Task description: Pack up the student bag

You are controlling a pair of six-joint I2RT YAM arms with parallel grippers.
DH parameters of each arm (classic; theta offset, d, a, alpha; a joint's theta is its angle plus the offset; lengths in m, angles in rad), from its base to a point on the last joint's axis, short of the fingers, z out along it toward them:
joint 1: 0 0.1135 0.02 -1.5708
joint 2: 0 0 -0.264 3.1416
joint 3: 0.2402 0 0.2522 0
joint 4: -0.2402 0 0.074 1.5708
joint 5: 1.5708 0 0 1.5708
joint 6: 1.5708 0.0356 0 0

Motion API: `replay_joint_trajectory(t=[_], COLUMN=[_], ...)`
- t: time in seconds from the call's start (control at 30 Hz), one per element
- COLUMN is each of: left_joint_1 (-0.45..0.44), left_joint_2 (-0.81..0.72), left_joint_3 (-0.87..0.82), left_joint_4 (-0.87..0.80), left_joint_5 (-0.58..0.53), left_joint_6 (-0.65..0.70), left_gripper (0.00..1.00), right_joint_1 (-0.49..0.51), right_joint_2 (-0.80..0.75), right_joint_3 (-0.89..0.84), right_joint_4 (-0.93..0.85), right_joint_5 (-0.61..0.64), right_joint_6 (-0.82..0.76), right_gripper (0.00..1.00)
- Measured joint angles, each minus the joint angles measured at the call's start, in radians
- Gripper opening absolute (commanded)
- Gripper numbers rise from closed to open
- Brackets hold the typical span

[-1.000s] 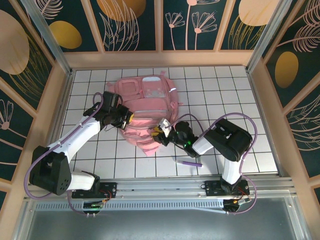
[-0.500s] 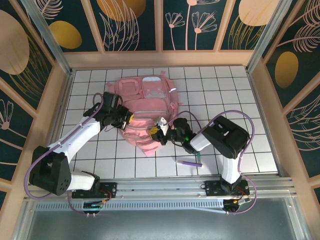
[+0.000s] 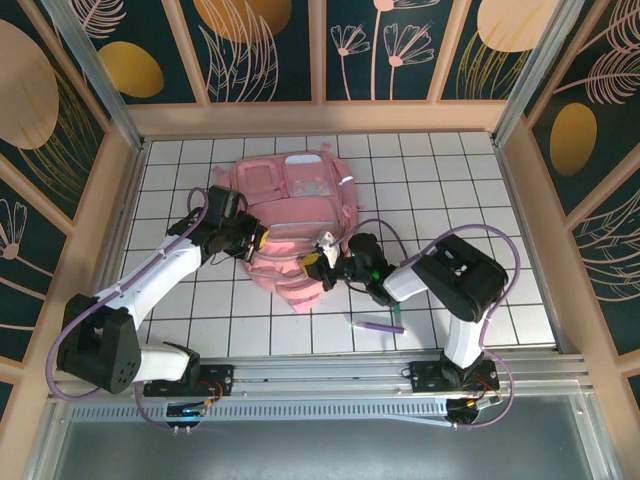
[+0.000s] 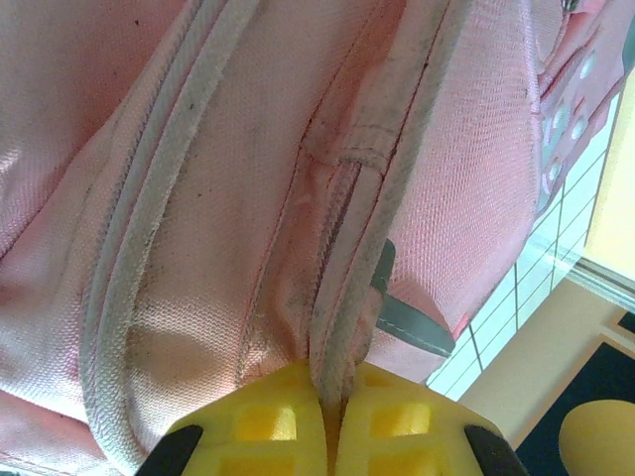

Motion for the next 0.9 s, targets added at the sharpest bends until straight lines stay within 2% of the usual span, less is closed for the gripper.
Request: replay_joint_trajectory(t=[0.23, 0.47, 0.57, 0.67, 0.9], left_joint_1=[-0.004, 0.001, 0.026, 0.06, 0.088], left_joint_2=[0.0, 0.007, 0.009, 0.009, 0.032], left_joint_3=[-0.032, -0.059, -0.059, -0.06, -0.06], left_joint_4=[0.044, 0.097, 0.092, 0.084, 0.076], left_joint_5=[-0.01, -0.006, -0.006, 0.002, 0.052], left_joint_6=[0.0, 0.008, 0.026, 0.06, 0.158], left_gripper=[0.0, 0.0, 0.0, 0.0, 0.0], right_joint_1=[0.013, 0.024, -0.014, -0.073, -0.105], right_joint_2=[-0.154, -0.216, -0.235, -0.244, -0.244], right_joint_3=[0.077, 0.24, 0.259, 0.259, 0.262], right_joint_4=[-0.384, -0.809, -0.932, -1.009, -1.02], right_joint_5=[0.168, 0.28, 0.339, 0.387, 0.403], right_joint_6=[0.163, 0.303, 0.346, 0.366, 0.332], right_gripper=[0.0, 0.0, 0.0, 0.0, 0.0])
